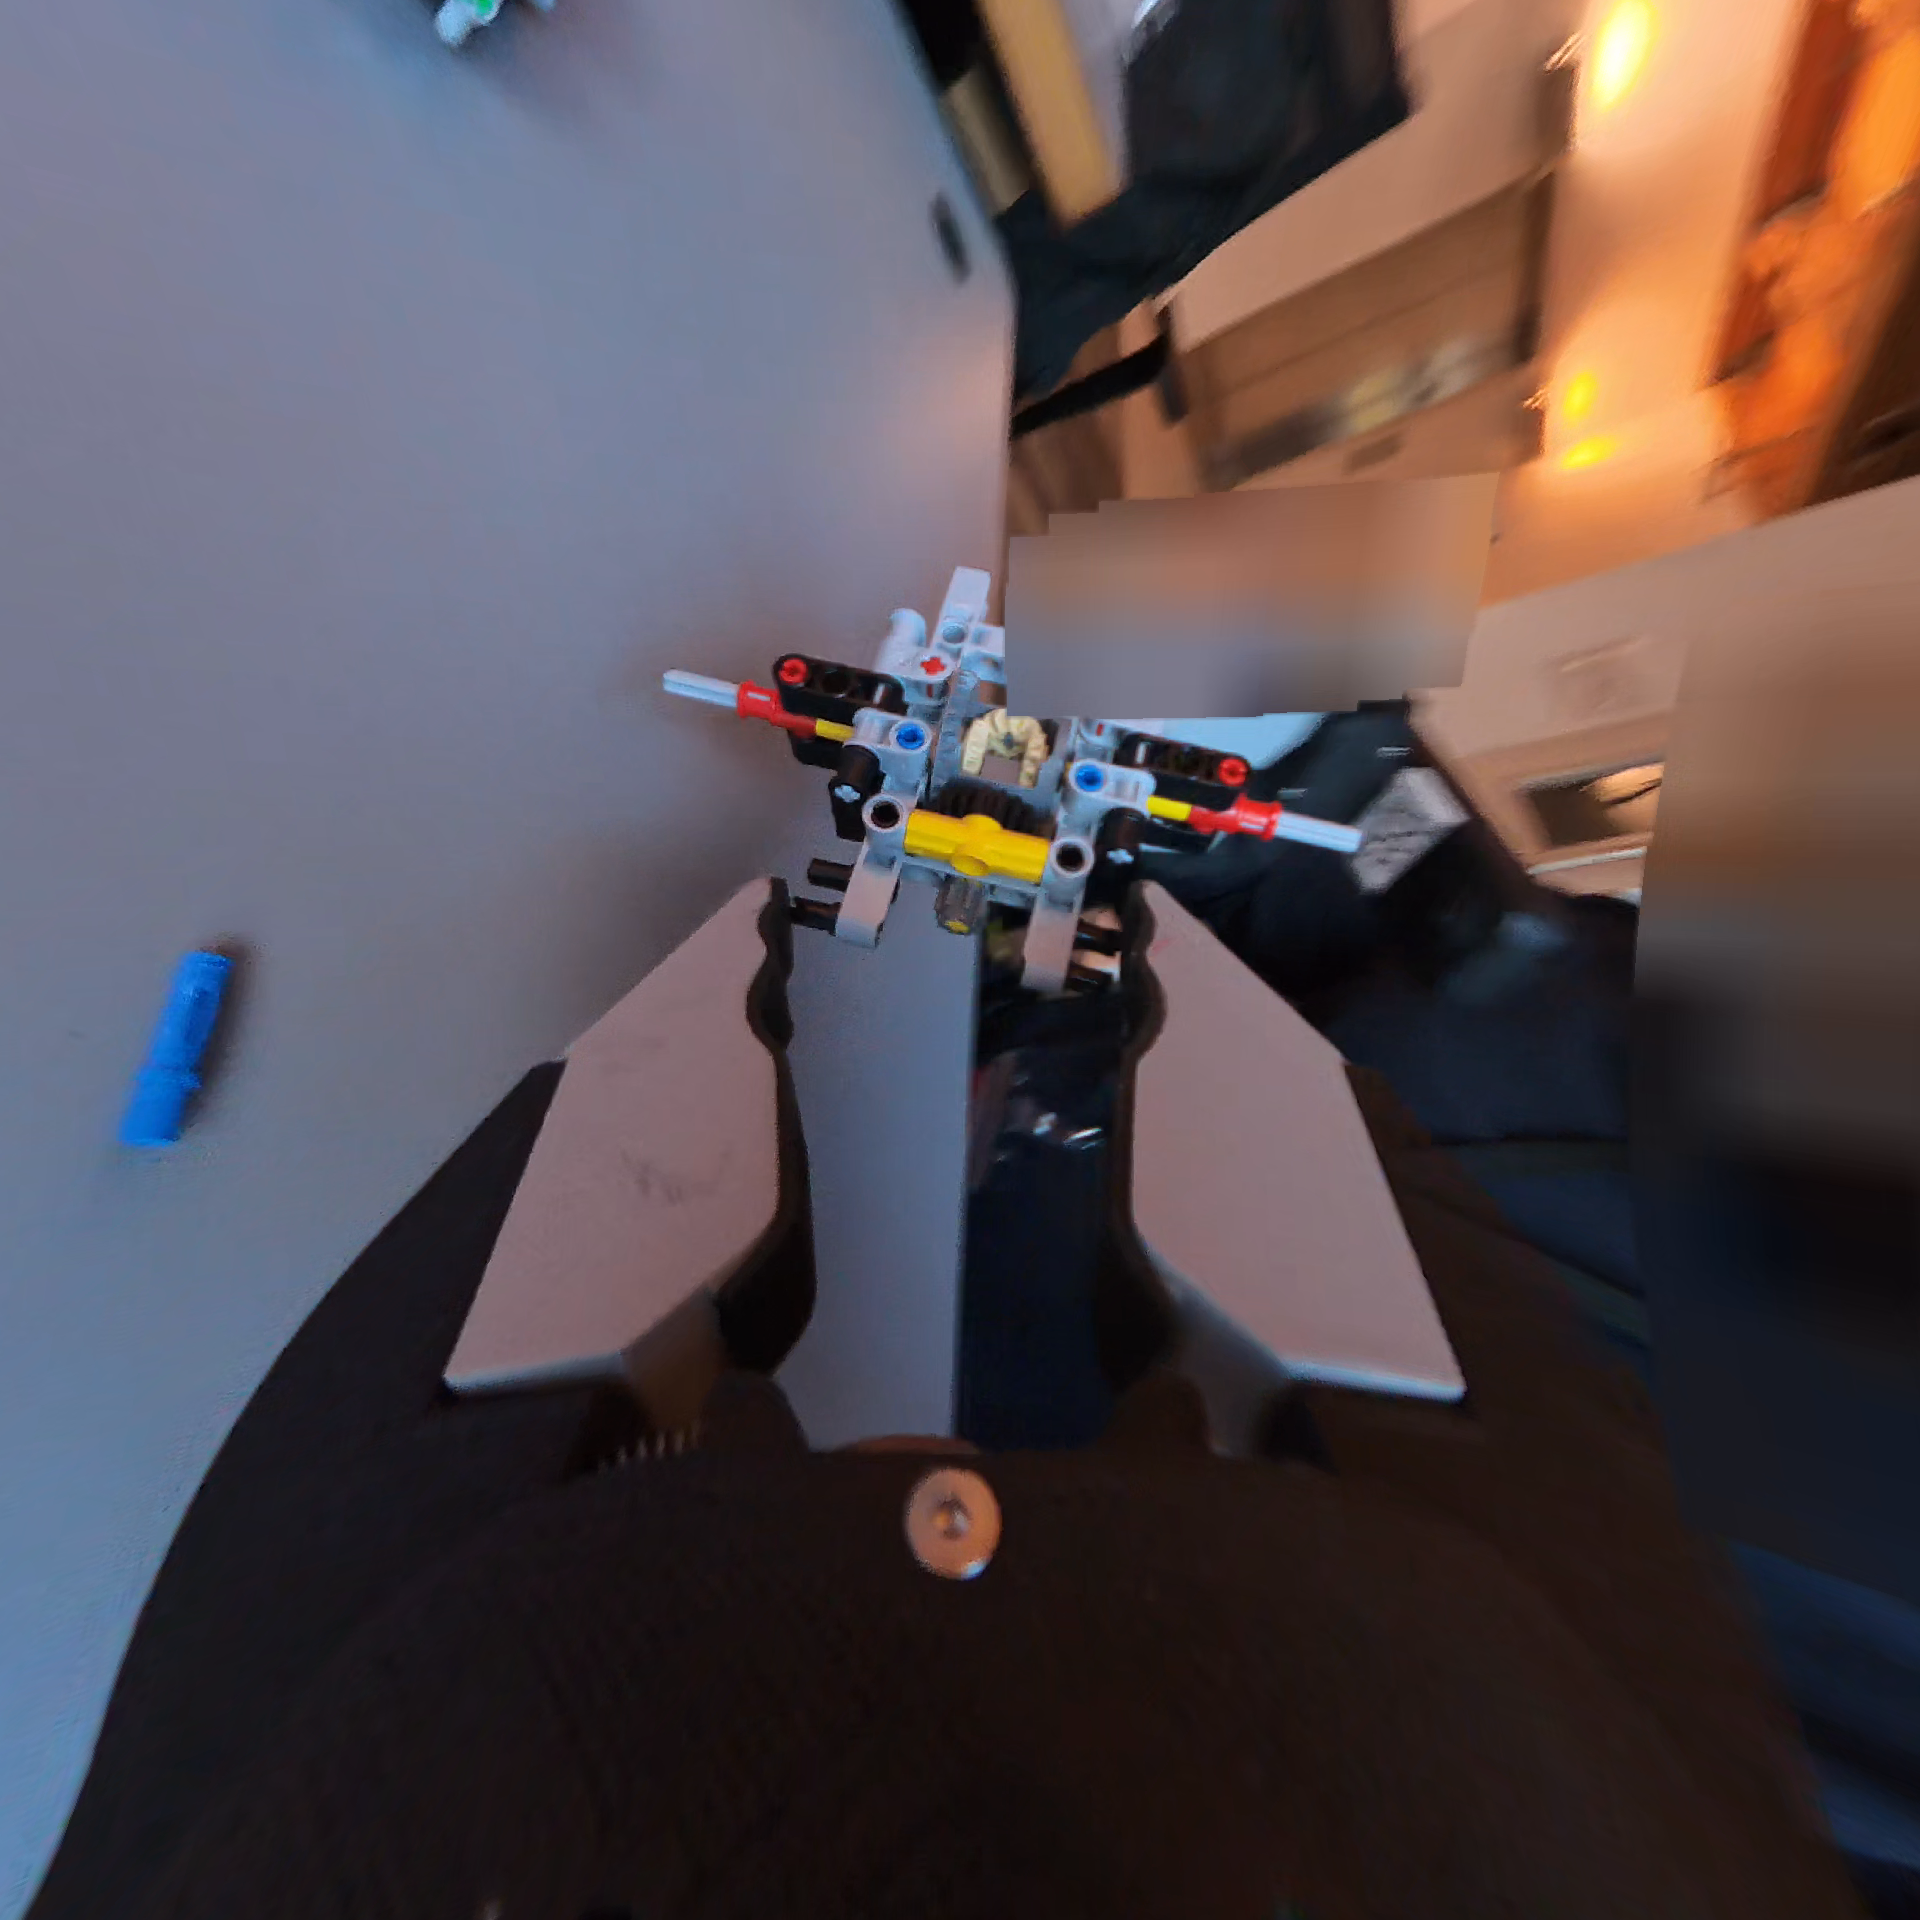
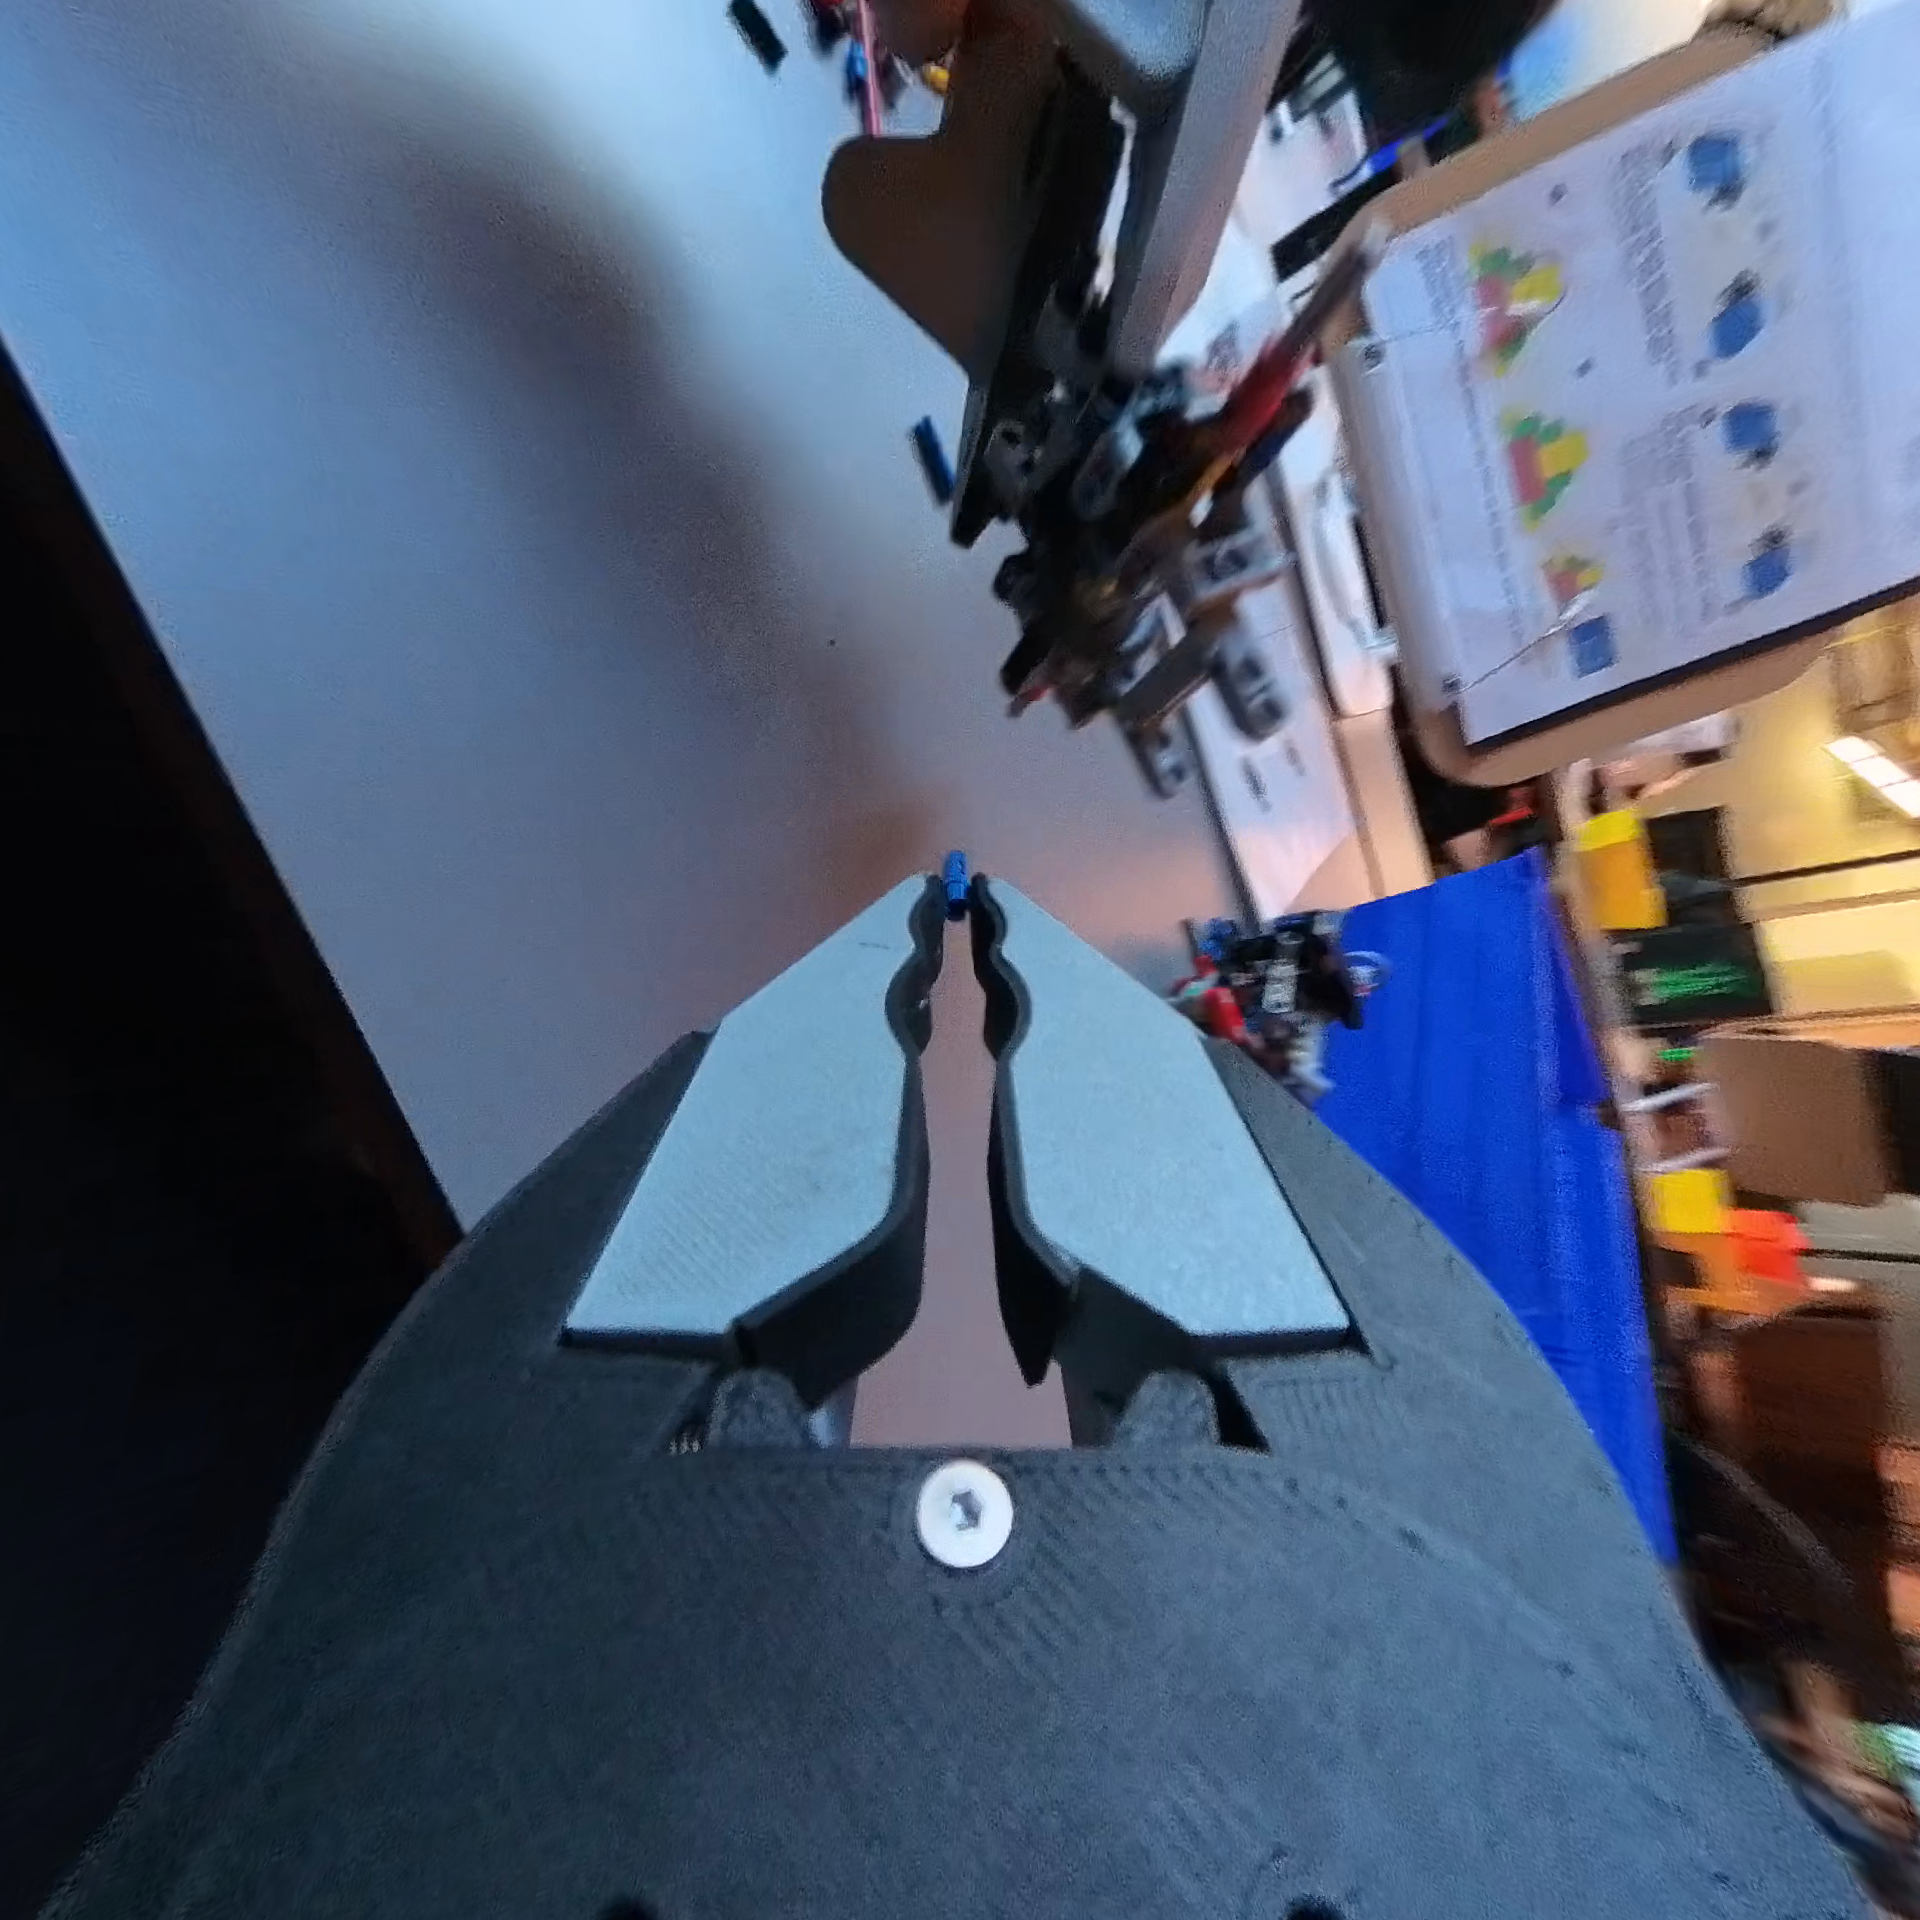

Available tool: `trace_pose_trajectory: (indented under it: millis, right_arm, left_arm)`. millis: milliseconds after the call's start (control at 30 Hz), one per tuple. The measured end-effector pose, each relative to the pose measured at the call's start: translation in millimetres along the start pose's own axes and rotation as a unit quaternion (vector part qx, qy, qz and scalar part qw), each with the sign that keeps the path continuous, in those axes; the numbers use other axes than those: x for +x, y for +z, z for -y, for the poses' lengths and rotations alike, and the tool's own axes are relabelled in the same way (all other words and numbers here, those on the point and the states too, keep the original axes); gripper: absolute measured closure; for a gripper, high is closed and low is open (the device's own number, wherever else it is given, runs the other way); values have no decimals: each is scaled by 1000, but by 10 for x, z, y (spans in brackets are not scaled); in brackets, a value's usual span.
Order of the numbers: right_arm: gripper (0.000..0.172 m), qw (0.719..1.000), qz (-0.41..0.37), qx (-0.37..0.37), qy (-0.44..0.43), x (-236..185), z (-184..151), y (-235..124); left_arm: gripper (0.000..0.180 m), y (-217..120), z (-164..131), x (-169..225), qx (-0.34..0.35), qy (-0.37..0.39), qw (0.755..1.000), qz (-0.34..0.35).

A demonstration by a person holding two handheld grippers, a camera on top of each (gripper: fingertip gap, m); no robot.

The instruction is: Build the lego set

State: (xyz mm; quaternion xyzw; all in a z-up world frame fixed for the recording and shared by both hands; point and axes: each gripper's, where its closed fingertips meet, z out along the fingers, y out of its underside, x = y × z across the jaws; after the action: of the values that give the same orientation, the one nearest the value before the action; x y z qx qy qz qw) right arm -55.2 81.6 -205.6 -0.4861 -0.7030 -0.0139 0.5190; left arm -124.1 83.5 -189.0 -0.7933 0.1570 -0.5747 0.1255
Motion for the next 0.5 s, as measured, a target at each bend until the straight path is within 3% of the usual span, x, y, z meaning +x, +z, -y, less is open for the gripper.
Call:
trace_pose_trajectory:
  millis: [100, 233, 367, 500]
  right_arm:
    - [169, 988, 81, 20, 129, -99, -78, 87]
    - [170, 935, 210, 32, 282, -166, -185, 201]
    - [169, 912, 285, 8, 295, -314, -324, 278]
    - [163, 915, 292, 12, 278, -309, -325, 277]
  left_arm:
    - [118, -87, 8, -25, 23, -18, 1000, -2]
    - [118, -154, -17, -108, 38, -41, 998, 0]
    - [118, -144, -53, -142, 36, -46, 998, 1]
    - [118, -120, -82, -172, 28, -52, 998, -3]
